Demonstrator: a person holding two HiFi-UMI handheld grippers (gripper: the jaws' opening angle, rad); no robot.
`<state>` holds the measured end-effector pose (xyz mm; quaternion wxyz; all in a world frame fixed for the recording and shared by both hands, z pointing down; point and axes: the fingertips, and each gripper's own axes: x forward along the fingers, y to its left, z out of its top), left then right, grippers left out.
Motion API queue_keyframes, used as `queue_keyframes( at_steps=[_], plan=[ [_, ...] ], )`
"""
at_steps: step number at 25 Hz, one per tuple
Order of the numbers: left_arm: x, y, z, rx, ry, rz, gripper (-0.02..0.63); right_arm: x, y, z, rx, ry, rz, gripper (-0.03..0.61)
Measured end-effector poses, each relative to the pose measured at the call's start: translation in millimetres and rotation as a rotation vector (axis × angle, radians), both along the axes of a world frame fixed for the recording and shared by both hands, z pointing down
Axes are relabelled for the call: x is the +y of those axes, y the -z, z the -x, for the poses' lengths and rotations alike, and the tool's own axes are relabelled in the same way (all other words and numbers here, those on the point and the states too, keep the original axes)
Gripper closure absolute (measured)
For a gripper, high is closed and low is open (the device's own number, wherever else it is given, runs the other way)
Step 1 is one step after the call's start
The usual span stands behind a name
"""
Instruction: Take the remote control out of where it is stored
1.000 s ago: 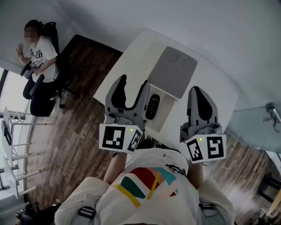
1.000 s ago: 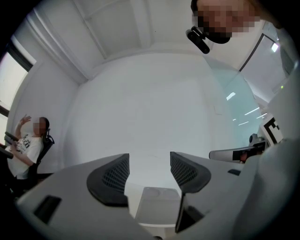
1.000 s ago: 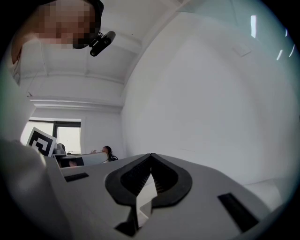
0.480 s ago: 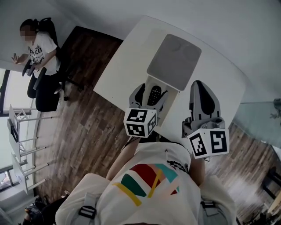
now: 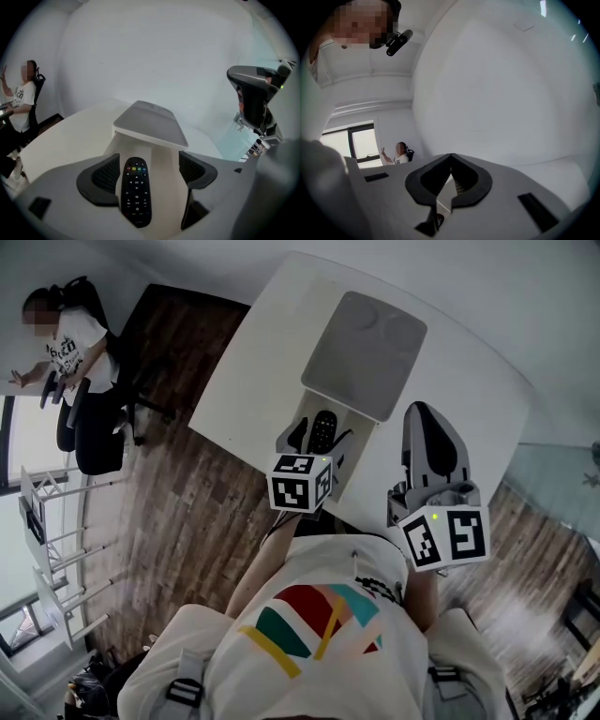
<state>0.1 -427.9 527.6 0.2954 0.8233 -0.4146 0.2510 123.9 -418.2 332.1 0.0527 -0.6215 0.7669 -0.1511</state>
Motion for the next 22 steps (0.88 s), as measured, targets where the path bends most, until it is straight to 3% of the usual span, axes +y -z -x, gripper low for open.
queue_keyframes(
  at_steps=[3, 8, 10, 17, 22],
  plan=[
    [0.9, -17.2, 5.6, -0.063, 0.009, 0.043, 0.232, -2.5, -5.8, 1.2, -0.011, 0.004, 0.008, 0.577],
    [9.9, -58.1, 5.6, -0.08, 0.011, 0.256, 0.232, -8.2, -15.5, 4.6, -0.03, 0.035, 0.015, 0.577],
    [11.7, -66.6, 9.1, -0.095, 0.024, 0.294, 0.232, -7.7, -16.1, 4.1, -0.034, 0.047, 0.014, 0.577],
    [7.8, -69.6, 13.4, -0.154, 0.028, 0.299, 0.232, -2.7, -18.7, -6.1, -0.046, 0.026, 0.029, 0.577],
    [10.4, -81.2, 15.5, -0.316, -0.024, 0.221, 0.232, -5.5, -21.8, -6.5, -0.048, 0.025, 0.038, 0.577]
  ],
)
